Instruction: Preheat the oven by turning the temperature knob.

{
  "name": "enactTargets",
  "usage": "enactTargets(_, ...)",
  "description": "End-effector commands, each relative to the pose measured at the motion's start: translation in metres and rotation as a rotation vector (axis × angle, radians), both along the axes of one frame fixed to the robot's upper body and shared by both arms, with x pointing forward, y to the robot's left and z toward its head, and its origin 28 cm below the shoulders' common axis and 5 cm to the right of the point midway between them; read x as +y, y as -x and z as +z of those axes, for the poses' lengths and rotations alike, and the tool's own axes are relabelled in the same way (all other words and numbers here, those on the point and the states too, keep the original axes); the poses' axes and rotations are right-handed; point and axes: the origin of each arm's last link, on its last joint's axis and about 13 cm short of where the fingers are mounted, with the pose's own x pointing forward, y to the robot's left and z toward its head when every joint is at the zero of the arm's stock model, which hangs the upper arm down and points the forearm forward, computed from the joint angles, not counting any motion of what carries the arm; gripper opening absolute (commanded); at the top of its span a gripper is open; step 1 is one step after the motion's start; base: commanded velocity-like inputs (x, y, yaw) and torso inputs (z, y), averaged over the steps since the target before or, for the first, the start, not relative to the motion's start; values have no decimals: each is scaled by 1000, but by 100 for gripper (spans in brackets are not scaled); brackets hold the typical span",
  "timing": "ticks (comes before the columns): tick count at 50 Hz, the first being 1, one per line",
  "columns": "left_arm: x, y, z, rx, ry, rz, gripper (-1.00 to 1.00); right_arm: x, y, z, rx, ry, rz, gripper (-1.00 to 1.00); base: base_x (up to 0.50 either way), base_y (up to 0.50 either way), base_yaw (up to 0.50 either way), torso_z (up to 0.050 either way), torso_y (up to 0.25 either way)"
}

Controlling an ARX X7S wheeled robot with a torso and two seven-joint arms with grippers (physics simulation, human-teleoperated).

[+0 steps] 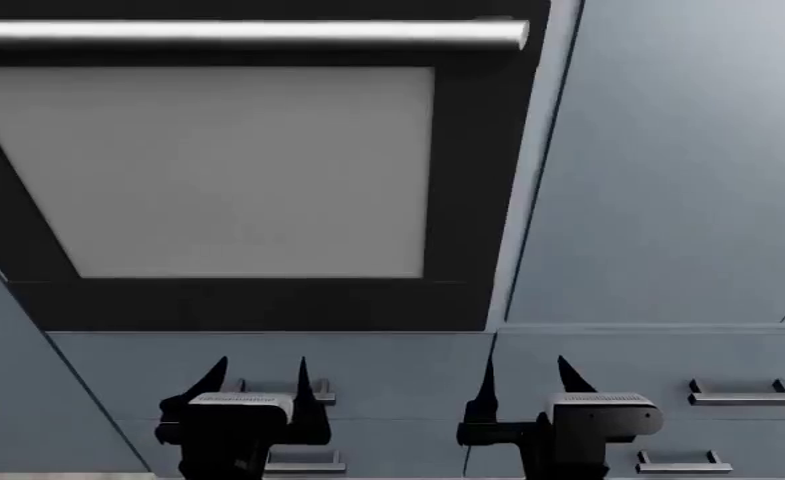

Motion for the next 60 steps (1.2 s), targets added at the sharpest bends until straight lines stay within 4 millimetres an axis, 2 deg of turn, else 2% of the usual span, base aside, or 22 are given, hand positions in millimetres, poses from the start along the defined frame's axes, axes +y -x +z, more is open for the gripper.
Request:
enactTargets(1,0,0,0,2,2,-3,100,0,0,0,1,1,0,100,0,0,0,0,0)
enactTargets(4,-1,-2,-3,15,-3,-19,100,0,-1,-2,6,4,-2,100,0,0,0,0,0)
enactTargets(5,8,4,18,-59,-40,10,100,-11,5,22,-115,139,-106,100,0,0,0,0,0)
enactTargets(7,4,6,73,-310,-22,-5,100,-8,10,82,-388,115,-116,100,0,0,0,0,0)
enactTargets(10,4,6,74,-313,-19,-3,100,-9,9,83,-393,113,-124,100,0,0,0,0,0)
enactTargets(14,4,6,72,-298,-2,-10,100,-7,8,74,-369,119,-120,100,0,0,0,0,0)
enactTargets(23,3,10,84,-343,-5,-13,100,-7,12,88,-412,119,-121,100,0,0,0,0,0)
enactTargets(25,4,13,104,-415,5,-8,100,-9,15,104,-471,133,-138,100,0,0,0,0,0)
enactTargets(30,6,10,126,-495,7,10,100,-18,18,136,-583,159,-168,100,0,0,0,0,0)
enactTargets(33,9,6,149,-576,10,30,100,-20,27,167,-687,163,-173,100,0,0,0,0,0)
enactTargets(37,9,11,165,-644,6,33,100,-19,38,185,-742,154,-162,100,0,0,0,0,0)
enactTargets(43,5,28,193,-756,29,2,100,-16,48,203,-815,142,-152,100,0,0,0,0,0)
enactTargets(57,12,30,220,-829,70,23,100,-17,48,213,-881,130,-149,100,0,0,0,0,0)
enactTargets(60,15,30,220,-835,70,34,100,-17,48,212,-877,130,-148,100,0,0,0,0,0)
